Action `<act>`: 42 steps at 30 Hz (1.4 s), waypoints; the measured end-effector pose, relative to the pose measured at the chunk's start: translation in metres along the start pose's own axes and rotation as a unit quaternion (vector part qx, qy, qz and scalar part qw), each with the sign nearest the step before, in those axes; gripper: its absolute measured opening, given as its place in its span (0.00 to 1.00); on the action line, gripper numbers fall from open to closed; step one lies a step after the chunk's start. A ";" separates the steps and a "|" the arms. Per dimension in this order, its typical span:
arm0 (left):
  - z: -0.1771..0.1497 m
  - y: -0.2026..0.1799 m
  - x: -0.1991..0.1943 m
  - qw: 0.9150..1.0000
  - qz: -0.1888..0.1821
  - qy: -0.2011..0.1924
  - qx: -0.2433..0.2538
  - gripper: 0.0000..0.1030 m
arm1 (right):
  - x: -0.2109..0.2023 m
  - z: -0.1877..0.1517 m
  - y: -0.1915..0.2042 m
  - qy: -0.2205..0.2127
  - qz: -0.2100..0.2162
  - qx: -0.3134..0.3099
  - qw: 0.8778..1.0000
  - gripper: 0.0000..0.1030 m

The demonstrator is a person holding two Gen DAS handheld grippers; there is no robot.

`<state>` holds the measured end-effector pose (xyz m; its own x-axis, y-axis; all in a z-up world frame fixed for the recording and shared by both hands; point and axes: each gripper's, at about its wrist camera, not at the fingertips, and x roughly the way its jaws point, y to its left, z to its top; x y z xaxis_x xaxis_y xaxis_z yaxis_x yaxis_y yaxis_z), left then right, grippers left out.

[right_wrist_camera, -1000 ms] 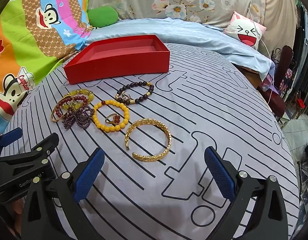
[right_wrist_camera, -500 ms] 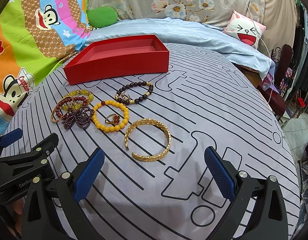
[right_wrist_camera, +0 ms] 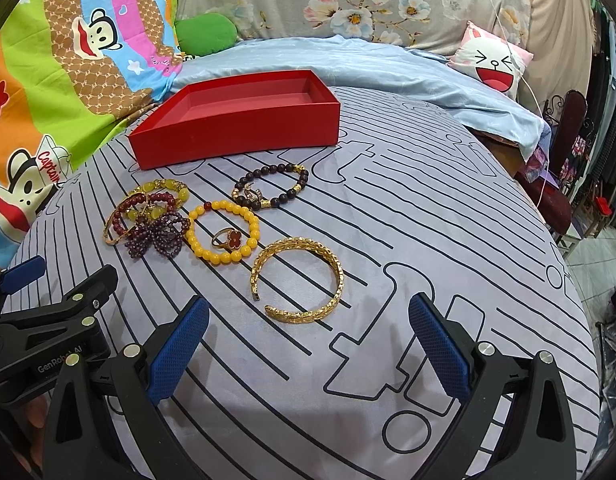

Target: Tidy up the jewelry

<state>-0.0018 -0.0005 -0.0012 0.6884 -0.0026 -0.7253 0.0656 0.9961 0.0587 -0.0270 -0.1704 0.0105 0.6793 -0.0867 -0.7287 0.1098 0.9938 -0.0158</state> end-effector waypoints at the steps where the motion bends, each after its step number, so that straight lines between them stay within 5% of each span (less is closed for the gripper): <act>1: 0.000 0.000 0.000 1.000 0.000 0.000 0.000 0.93 | 0.000 0.000 0.000 0.000 0.000 0.000 1.000 0.94; 42: 0.001 0.001 0.000 1.000 0.001 0.001 -0.002 0.93 | 0.000 0.000 -0.001 0.001 0.001 0.002 1.000 0.94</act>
<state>-0.0011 0.0000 -0.0008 0.6869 -0.0012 -0.7268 0.0623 0.9964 0.0573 -0.0268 -0.1713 0.0102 0.6785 -0.0855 -0.7296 0.1114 0.9937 -0.0129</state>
